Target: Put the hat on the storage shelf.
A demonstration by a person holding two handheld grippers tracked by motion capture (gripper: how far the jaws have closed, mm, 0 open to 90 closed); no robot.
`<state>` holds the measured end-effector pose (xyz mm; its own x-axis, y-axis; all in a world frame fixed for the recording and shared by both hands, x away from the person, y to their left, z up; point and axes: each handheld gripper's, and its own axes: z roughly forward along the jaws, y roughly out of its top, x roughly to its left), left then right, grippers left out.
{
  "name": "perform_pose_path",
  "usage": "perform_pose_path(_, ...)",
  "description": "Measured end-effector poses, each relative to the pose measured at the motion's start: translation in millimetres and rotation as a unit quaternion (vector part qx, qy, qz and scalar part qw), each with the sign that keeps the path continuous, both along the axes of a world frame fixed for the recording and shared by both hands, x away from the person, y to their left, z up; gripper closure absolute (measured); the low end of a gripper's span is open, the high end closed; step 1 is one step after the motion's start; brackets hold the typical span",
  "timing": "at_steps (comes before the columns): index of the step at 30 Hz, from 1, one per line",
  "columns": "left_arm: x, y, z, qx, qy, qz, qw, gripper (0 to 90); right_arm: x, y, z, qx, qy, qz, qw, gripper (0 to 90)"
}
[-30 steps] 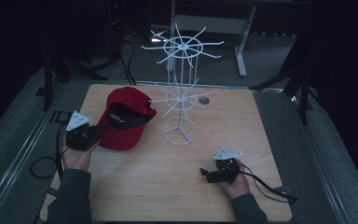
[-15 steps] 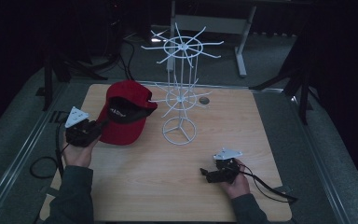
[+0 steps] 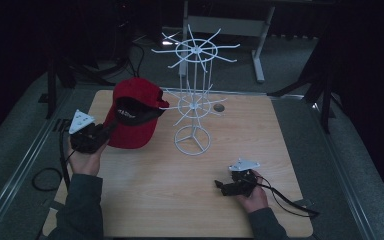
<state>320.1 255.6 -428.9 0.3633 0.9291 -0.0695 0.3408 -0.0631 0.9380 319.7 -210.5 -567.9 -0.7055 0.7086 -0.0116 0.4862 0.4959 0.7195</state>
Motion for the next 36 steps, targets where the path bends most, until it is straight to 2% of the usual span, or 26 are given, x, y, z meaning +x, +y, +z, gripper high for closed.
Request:
perform_pose_path(6, -2.3, 2.1, 5.9, -0.004, -0.017, 0.013, 0.9998, 86.3, 0.1, -0.1, 0.1, -0.001, -0.001, 0.000, 1.0000, 13.7)
perform_pose_path(16, -3.8, 3.8, 14.0, -0.008, -0.033, 0.025, 0.9991, 86.3, 0.1, -0.1, 0.1, -0.001, -0.001, 0.001, 1.0000, 13.7)
perform_pose_path(36, -4.9, 1.1, 34.4, -0.010, -0.065, 0.032, 0.9973, 86.3, 0.0, -0.1, 0.1, 0.000, 0.000, 0.000, 1.0000, 13.7)
